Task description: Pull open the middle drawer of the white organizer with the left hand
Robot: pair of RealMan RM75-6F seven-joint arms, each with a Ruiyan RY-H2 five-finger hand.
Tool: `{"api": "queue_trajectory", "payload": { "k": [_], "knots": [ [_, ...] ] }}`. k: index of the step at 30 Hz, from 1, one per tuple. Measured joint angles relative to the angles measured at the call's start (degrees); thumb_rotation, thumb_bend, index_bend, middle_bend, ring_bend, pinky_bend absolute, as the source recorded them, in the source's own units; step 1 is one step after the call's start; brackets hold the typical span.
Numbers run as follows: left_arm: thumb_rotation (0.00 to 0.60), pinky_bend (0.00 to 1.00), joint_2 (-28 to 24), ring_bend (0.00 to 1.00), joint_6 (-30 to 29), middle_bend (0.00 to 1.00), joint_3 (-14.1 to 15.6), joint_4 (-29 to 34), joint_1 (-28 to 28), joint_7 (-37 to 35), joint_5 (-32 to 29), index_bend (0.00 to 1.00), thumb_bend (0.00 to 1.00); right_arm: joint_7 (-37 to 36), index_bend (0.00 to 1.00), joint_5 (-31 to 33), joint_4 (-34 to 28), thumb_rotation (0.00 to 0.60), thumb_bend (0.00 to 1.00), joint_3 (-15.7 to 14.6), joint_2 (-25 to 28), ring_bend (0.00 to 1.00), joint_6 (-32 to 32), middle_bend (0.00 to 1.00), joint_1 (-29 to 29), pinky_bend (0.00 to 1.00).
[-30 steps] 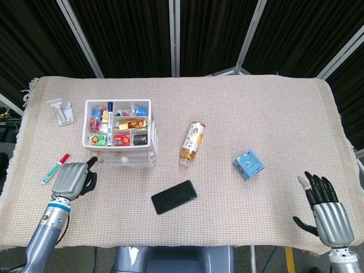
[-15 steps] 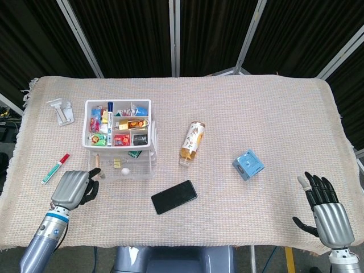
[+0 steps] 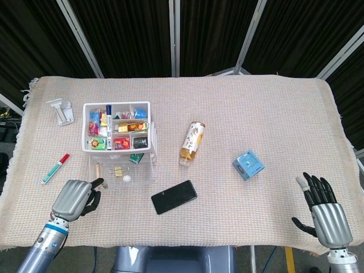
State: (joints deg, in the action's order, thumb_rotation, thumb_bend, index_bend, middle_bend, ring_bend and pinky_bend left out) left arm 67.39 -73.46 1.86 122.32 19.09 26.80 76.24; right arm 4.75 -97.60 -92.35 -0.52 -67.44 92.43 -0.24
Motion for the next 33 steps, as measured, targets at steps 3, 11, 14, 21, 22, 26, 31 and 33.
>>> {"api": "queue_trajectory", "payload": {
  "k": [3, 11, 14, 21, 22, 26, 31, 33],
  "knots": [
    [0.600, 0.73, -0.5, 0.91, -0.5, 0.91, 0.8, 0.1, -0.6, -0.5, 2.0, 0.40, 0.69, 0.1, 0.00, 0.1, 0.0, 0.600, 0.00, 0.0, -0.1, 0.00, -0.1, 0.00, 0.0, 0.00],
    [0.600, 0.73, -0.6, 0.91, -2.2, 0.91, 0.3, -1.1, -1.5, -1.3, 3.7, 0.25, 0.59, 0.3, 0.00, 0.0, 0.1, 0.600, 0.00, 0.0, -0.2, 0.00, -0.1, 0.00, 0.0, 0.00],
    [0.600, 0.73, -0.5, 0.91, -3.3, 0.91, -0.5, -1.6, -1.7, -0.9, 4.1, 0.24, 0.55, 0.4, 0.00, 0.1, 0.1, 0.600, 0.00, 0.0, -0.2, 0.00, -0.2, 0.00, 0.0, 0.00],
    [0.600, 0.73, -2.9, 0.91, -5.7, 0.91, -3.3, -0.4, -1.7, 0.5, 4.8, 0.28, 0.27, 0.7, 0.00, 0.2, 0.2, 0.600, 0.00, 0.0, -0.4, 0.00, -0.4, 0.00, -0.1, 0.00],
    [0.600, 0.73, -3.8, 0.91, -6.1, 0.91, -4.1, 0.2, -1.5, 0.9, 5.1, 0.29, 0.24, 0.7, 0.00, 0.2, 0.2, 0.600, 0.00, 0.0, -0.4, 0.00, -0.4, 0.00, -0.1, 0.00],
    [0.600, 0.73, -7.1, 0.91, -5.7, 0.91, -6.3, 1.6, 0.1, 3.6, 5.4, 0.32, 0.09, 1.0, 0.00, 0.2, 0.2, 0.600, 0.00, -0.1, -0.6, 0.00, -0.6, 0.00, -0.2, 0.00],
    [0.600, 0.76, -10.5, 0.91, -1.1, 0.94, -8.1, 2.9, 3.5, 7.7, 4.7, 0.38, 0.01, 0.8, 0.00, 0.2, 0.2, 0.600, 0.00, -0.1, -0.5, 0.00, -0.6, 0.00, -0.1, 0.00],
    [0.600, 0.78, -11.6, 0.92, 1.4, 0.95, -8.6, 3.1, 5.1, 9.2, 4.0, 0.40, 0.00, 0.6, 0.00, 0.2, 0.2, 0.600, 0.00, -0.1, -0.5, 0.00, -0.5, 0.00, -0.1, 0.00]
  ]
}}
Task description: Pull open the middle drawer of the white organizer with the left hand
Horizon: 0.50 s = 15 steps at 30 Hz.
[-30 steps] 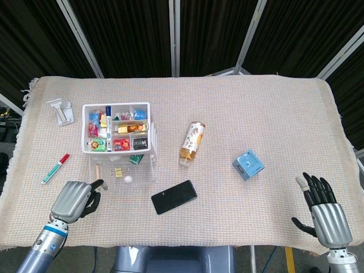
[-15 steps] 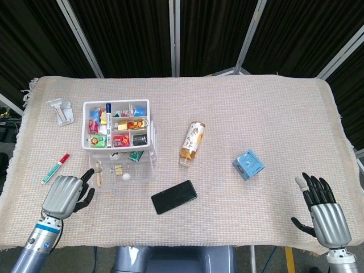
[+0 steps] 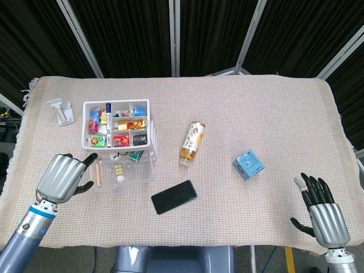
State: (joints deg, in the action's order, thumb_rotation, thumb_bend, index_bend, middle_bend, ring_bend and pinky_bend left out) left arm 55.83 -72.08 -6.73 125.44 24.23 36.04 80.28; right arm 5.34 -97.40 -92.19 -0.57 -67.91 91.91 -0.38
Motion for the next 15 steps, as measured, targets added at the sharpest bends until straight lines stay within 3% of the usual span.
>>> {"api": "queue_trajectory", "payload": {
  "k": [7, 15],
  "knots": [
    [0.600, 0.79, -1.8, 0.93, 9.4, 0.98, -1.7, -2.7, 7.6, 7.7, -0.3, 0.48, 0.00, -1.2, 0.00, 0.2, -0.1, 0.600, 0.00, 0.1, 0.5, 0.00, 0.3, 0.00, 0.0, 0.00],
    [0.600, 0.79, -2.8, 0.93, 18.3, 0.98, -1.5, -8.2, 13.4, 6.8, 2.2, 0.49, 0.00, -1.7, 0.00, 0.5, 0.0, 0.600, 0.00, 0.3, 0.8, 0.00, 0.2, 0.00, 0.0, 0.00]
  ]
}}
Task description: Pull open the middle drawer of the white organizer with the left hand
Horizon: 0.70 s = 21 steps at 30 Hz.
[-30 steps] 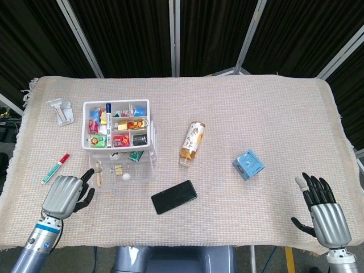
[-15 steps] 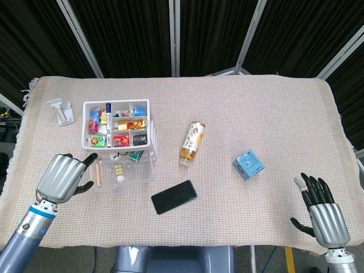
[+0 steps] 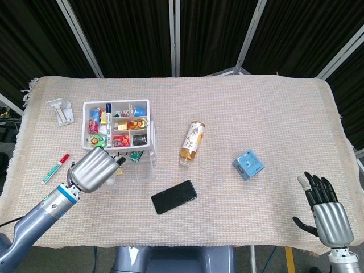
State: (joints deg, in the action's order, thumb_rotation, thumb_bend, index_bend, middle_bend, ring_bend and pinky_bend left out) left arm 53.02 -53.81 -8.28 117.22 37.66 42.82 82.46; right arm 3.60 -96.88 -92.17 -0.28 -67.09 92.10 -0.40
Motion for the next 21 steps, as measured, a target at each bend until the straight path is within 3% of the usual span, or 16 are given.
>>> {"api": "queue_trajectory", "payload": {
  "k": [21],
  "knots": [
    [0.600, 0.79, 2.0, 0.93, 4.1, 0.98, 2.5, -4.1, 3.6, 3.0, 0.2, 0.51, 0.00, 0.6, 0.00, 1.0, 0.2, 0.600, 0.00, 0.2, -0.4, 0.00, -1.1, 0.00, -0.4, 0.00]
  ]
}}
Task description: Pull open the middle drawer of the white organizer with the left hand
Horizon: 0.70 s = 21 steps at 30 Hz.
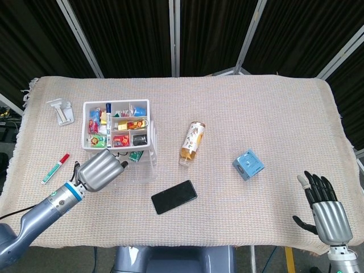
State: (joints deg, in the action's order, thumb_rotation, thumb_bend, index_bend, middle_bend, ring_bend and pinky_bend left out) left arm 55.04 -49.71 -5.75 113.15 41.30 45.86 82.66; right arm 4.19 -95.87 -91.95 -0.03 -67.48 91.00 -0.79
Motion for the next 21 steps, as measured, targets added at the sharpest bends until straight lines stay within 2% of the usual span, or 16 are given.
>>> {"api": "queue_trajectory", "payload": {
  "k": [11, 21],
  "knots": [
    [0.600, 0.79, 2.0, 0.93, 0.5, 0.98, 0.5, 0.7, 1.6, 5.4, -5.9, 0.53, 0.00, -0.4, 0.00, 0.0, 0.0, 0.600, 0.00, 0.0, 0.2, 0.00, 0.0, 0.00, 0.0, 0.00],
    [0.600, 0.79, 4.0, 0.93, -0.1, 0.98, 1.1, -2.2, 2.6, 6.7, -8.7, 0.54, 0.00, -0.5, 0.00, 0.1, 0.0, 0.600, 0.00, 0.0, 0.2, 0.00, 0.0, 0.00, 0.0, 0.00]
  ]
}}
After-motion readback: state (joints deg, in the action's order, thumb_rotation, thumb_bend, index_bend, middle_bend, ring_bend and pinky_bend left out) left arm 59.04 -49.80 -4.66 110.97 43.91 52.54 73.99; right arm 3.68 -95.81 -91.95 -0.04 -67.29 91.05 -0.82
